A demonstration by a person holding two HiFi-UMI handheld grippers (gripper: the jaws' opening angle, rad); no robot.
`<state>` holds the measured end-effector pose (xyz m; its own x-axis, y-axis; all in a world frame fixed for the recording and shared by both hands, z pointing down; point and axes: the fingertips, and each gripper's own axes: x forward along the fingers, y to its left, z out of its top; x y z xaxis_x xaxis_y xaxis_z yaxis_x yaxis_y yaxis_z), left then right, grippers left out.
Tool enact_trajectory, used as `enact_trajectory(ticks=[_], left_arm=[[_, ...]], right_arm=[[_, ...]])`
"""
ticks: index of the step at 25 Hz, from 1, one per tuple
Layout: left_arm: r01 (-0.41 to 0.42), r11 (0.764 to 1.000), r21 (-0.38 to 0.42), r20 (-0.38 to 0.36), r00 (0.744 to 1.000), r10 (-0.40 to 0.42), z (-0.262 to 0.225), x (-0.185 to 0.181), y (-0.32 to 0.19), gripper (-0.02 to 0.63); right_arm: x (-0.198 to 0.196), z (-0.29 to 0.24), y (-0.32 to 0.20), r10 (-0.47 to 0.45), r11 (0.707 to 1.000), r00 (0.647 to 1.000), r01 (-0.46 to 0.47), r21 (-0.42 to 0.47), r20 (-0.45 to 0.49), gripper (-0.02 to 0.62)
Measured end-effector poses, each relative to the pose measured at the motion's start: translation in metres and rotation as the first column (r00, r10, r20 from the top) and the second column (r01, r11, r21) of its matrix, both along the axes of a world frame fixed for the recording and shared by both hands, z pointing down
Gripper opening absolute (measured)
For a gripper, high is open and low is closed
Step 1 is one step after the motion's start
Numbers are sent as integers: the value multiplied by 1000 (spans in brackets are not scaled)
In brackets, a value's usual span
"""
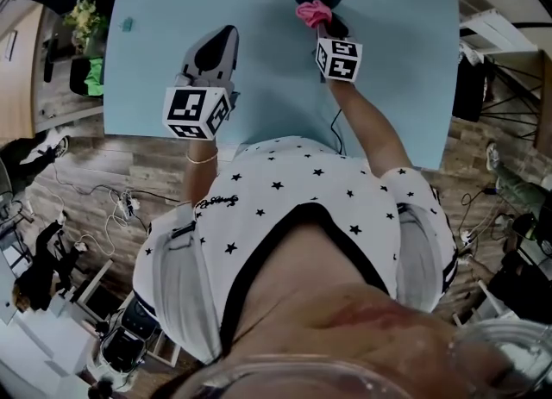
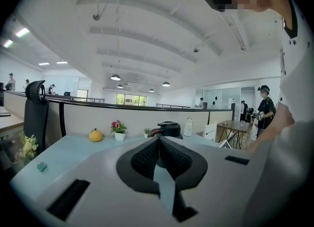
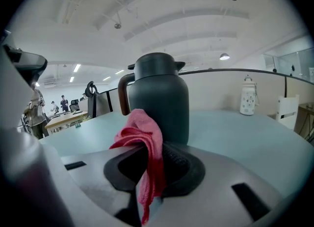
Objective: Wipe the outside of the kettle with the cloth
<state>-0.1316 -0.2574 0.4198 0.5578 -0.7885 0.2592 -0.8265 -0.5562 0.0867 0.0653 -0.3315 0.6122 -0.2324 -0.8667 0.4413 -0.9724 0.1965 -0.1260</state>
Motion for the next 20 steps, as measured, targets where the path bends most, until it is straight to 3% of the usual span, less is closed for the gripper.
enact_trajectory(ticks=[6, 13, 20], left_arm=[[1, 1000, 11, 0, 1000, -1, -4, 2, 1, 29], [-3, 1000, 20, -7, 1000, 4, -5, 8, 4, 29], [-28, 999, 32, -12, 1000, 28, -9, 17, 8, 29]], right_arm=[[20, -1, 3, 43, 999, 999, -43, -6, 13, 69], [35, -19, 26, 84, 996, 984, -85, -2, 156, 69], [42, -58, 48, 84, 993, 960, -103, 59, 265, 69]])
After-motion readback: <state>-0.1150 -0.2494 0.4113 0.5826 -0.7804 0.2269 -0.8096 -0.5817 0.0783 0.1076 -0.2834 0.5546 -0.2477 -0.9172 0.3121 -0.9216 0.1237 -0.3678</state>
